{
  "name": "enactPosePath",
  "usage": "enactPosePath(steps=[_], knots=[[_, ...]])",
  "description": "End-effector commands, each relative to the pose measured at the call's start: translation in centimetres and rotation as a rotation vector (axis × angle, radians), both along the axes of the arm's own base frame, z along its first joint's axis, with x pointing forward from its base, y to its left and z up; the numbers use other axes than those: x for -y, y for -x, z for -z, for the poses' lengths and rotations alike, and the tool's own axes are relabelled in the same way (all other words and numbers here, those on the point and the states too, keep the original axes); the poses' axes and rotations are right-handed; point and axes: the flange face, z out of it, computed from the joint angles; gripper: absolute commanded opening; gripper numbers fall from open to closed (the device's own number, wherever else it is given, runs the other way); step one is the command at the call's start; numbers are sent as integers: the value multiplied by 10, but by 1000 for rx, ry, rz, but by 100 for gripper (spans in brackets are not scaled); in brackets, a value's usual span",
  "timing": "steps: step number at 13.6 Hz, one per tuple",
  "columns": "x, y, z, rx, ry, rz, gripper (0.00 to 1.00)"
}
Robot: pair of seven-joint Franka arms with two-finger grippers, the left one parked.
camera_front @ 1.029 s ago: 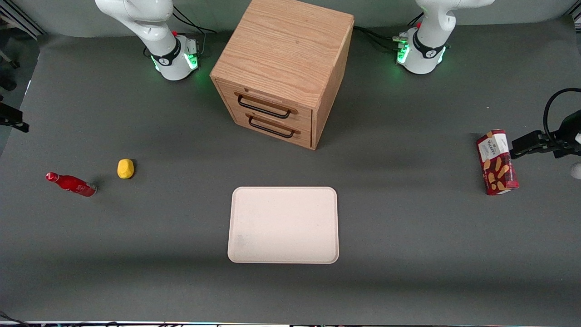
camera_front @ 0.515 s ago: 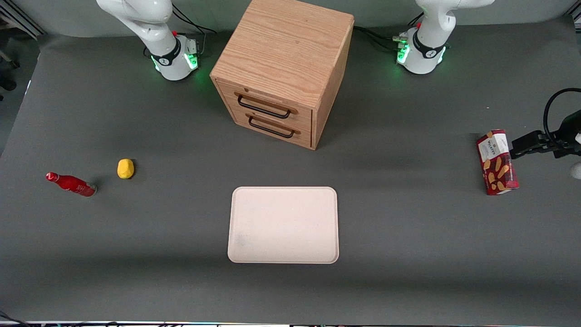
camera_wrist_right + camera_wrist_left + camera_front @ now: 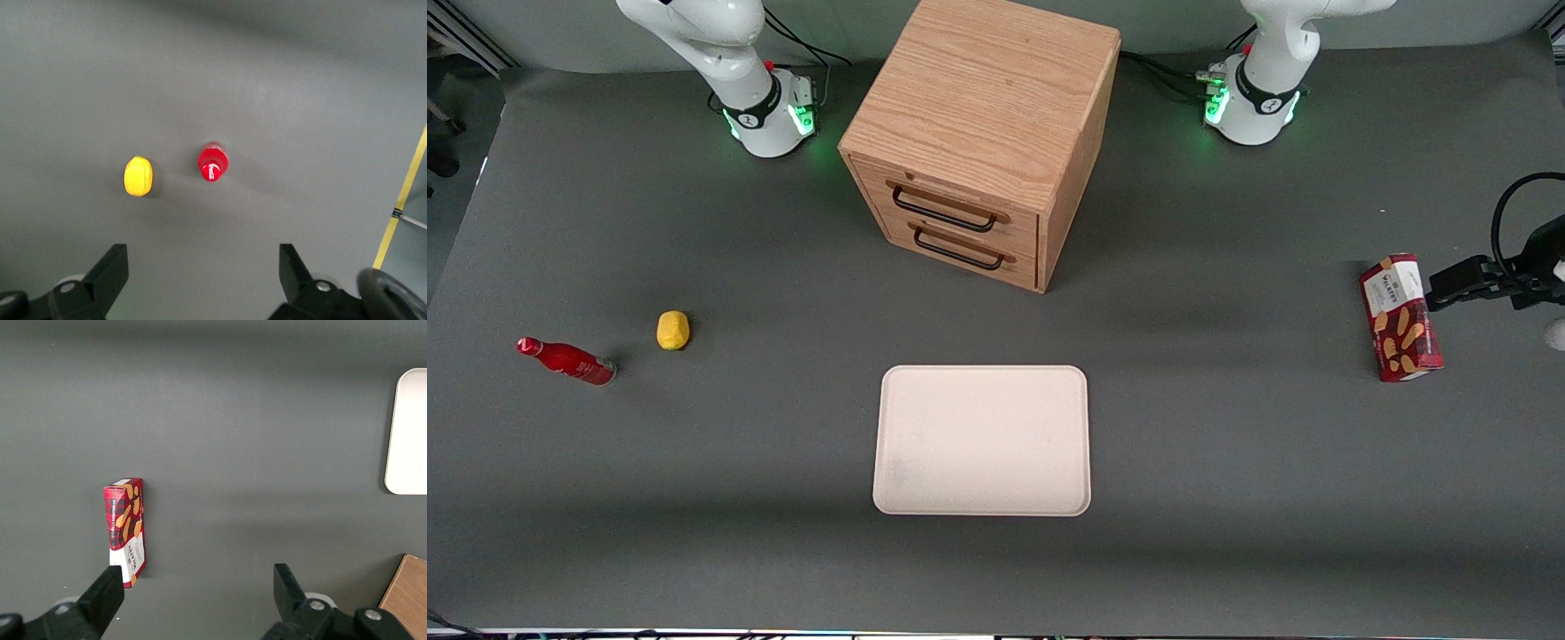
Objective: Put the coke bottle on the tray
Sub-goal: 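Lower the open right gripper over the red Coca-Cola bottle's cap end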
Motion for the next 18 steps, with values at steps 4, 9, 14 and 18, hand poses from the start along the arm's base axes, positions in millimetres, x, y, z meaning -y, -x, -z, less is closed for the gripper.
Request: enactPosePath(steps=[4,9,14,18], knots=[[4,-39,75,-32,-20,-19,99],[-9,-42,142,-13,-18,-25,95],[-19,-21,188,15,-1,22,94],[-16,-12,203,10,0,25,93]])
